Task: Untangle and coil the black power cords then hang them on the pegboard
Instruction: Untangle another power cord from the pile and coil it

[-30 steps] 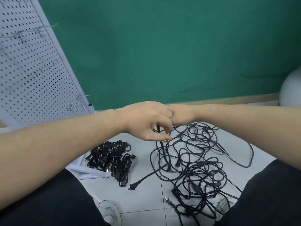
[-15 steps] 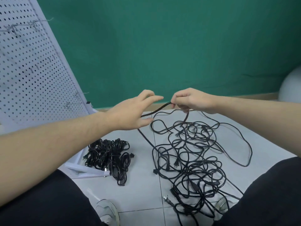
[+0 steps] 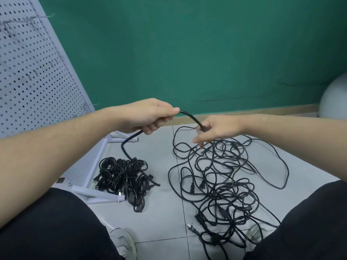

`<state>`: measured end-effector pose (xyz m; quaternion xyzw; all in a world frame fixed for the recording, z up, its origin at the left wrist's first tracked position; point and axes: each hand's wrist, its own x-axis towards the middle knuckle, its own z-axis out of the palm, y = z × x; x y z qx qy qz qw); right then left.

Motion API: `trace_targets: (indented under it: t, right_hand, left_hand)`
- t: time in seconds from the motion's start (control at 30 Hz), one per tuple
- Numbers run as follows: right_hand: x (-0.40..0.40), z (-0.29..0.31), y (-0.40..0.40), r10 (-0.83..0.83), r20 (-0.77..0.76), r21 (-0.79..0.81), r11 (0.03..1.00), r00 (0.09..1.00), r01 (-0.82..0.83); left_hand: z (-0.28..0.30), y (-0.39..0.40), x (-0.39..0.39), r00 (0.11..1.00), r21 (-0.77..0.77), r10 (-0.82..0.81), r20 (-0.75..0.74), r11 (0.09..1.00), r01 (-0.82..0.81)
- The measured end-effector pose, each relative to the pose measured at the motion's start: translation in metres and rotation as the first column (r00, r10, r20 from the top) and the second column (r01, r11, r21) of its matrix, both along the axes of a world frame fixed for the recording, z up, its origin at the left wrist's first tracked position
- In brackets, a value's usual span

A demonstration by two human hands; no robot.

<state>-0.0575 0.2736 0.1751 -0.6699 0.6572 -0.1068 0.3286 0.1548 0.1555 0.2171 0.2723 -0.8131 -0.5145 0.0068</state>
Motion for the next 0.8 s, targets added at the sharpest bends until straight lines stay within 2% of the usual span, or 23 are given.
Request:
trace_targets:
  t: [0.07,0.13,0.2,0.3,0.4,0.5,0.57,0.63,0.73,0.8]
  right_hand:
    - [-0.008,-0.004,0.003,-0.009,-0.007,-0.001,1.0,1.0,0.009]
    - [-0.017,-0.004,0.005,-0.048,0.073,-0.008,0.999,0.996,0.049]
    - [-0.022,-0.001,0.006,-0.133,0.19,-0.014,0.99,0.973,0.138]
    - [-0.021,0.001,0.001,-0.145,0.222,-0.049,0.986,0.964,0.159]
    - [-0.007,0.007,-0.003,-0.1,0.159,-0.043,0.993,0.982,0.108]
    - [0.012,0.014,-0.007,-0.032,0.105,-0.101,0.994,0.994,0.043]
    - [0.025,0.014,-0.013,-0.007,0.071,-0.19,0.982,0.997,0.02]
    - [0.034,0.014,-0.015,-0.017,0.145,-0.195,0.98,0.989,0.045]
    - [0.034,0.016,-0.011,-0.089,0.329,-0.056,0.992,0.94,0.113]
    - [0.026,0.015,-0.008,-0.093,0.351,0.019,0.996,0.932,0.092]
  left_hand:
    - [-0.003,-0.005,0.007,0.997,0.076,-0.02,0.068,0.997,0.015]
    - [-0.008,-0.009,0.013,0.988,0.125,-0.045,0.145,0.992,0.027]
    - [-0.013,-0.014,0.018,0.971,0.121,-0.059,0.23,0.992,0.031]
    - [-0.022,-0.018,0.028,0.946,0.1,-0.058,0.319,0.995,0.027]
    - [-0.028,-0.015,0.033,0.96,0.143,-0.056,0.273,0.99,0.017]
    - [-0.03,-0.012,0.026,0.987,0.284,-0.009,0.158,0.958,-0.036]
    - [-0.029,-0.005,0.017,0.989,0.23,-0.032,0.144,0.973,-0.002]
    - [-0.028,0.002,0.009,0.984,0.107,-0.071,0.161,0.993,0.054]
    - [-0.02,0.003,0.009,0.992,-0.041,-0.04,0.12,0.998,0.045]
    - [-0.016,-0.003,0.014,0.997,-0.068,-0.003,0.076,0.998,0.008]
